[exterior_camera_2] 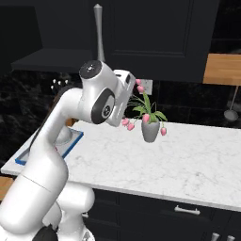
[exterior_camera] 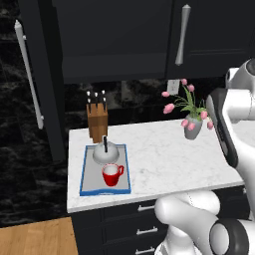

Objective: Pick the kettle from the counter and place it on the tray. Then pick the mug from the cabinet and place it on the tray. Then close the cabinet doors.

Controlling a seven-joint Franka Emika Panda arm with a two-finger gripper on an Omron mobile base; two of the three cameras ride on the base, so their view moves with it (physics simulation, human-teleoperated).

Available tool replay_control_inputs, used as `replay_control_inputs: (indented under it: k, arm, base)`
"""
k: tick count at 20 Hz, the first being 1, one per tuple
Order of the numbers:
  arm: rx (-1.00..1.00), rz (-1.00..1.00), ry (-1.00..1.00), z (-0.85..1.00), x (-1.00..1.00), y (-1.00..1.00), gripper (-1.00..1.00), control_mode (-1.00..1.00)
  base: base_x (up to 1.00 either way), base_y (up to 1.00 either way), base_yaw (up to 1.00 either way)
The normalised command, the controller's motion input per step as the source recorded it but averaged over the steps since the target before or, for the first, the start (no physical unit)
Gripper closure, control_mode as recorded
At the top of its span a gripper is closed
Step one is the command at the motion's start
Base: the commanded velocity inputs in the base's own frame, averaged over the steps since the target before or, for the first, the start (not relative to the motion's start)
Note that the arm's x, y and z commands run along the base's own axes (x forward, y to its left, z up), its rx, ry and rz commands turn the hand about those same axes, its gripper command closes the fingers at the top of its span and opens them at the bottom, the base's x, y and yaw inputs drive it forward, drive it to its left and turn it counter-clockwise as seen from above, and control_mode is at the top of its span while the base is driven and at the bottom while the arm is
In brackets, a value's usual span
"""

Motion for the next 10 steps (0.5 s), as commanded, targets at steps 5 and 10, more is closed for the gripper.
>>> replay_control_inputs:
  k: [5,10]
  arm:
    - [-0.01,0.00,0.00,-0.03,-0.02,0.01,-1.00,-1.00]
    - [-0.09,0.04,-0.10,-0.16,-0.72,0.27,-1.00,-1.00]
  base:
    - [0.00,0.00,0.00]
    - [0.00,0.00,0.00]
